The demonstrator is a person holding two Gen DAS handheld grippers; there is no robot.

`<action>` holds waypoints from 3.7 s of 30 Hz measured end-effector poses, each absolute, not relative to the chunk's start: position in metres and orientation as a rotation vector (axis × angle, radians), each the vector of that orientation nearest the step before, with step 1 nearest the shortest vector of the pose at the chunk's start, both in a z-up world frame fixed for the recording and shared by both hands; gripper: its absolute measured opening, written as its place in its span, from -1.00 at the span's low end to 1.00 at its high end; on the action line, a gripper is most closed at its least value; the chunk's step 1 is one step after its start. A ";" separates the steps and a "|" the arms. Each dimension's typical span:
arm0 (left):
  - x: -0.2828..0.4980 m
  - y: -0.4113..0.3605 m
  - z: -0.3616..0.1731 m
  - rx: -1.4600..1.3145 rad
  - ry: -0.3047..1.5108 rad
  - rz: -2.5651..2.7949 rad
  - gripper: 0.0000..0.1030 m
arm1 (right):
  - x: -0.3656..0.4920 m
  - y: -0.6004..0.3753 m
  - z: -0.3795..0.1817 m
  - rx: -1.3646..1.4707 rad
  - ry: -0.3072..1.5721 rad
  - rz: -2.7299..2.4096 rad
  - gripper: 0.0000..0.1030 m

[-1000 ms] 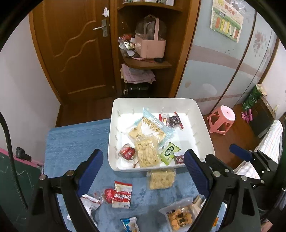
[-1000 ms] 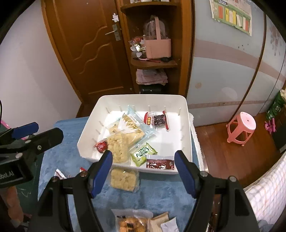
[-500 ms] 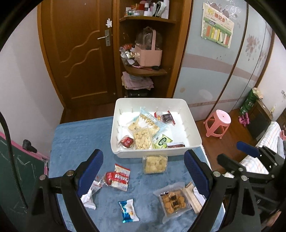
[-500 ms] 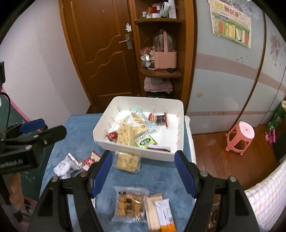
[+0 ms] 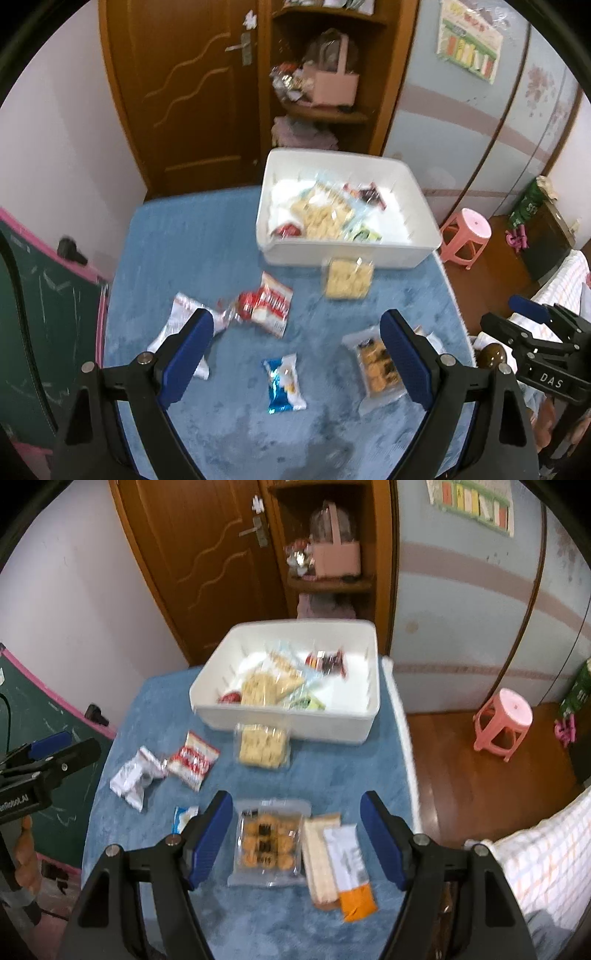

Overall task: Organize snacks
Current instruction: 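Move both tools back over the remaining snacks on the table, then grasp the blue wrapped cake with the left gripper while the right gripper grasps the round-cookie pack, then carry both snacks into the white tray and open both grippers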

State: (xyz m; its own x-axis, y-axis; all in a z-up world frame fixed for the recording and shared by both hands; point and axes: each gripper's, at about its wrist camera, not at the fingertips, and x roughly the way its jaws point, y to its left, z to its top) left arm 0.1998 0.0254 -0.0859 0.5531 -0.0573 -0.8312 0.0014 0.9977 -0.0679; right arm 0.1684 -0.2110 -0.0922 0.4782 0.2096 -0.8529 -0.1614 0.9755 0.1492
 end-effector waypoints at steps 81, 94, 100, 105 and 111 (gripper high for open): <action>0.336 -0.020 -0.046 -0.011 0.909 -0.201 -0.54 | 0.257 -0.174 -0.025 0.119 0.768 0.139 0.56; 0.446 -0.029 -0.114 0.054 1.013 -0.133 -0.48 | 0.371 -0.178 -0.088 0.051 0.897 0.027 0.66; 0.437 -0.034 -0.134 0.139 1.015 -0.101 0.62 | 0.384 -0.172 -0.143 0.008 1.098 0.050 0.68; 0.432 -0.025 -0.139 0.113 1.043 -0.093 0.62 | 0.372 -0.166 -0.151 -0.016 1.089 0.072 0.76; 0.415 -0.009 -0.129 0.039 1.019 -0.083 0.62 | 0.360 -0.152 -0.125 -0.099 0.991 0.081 0.84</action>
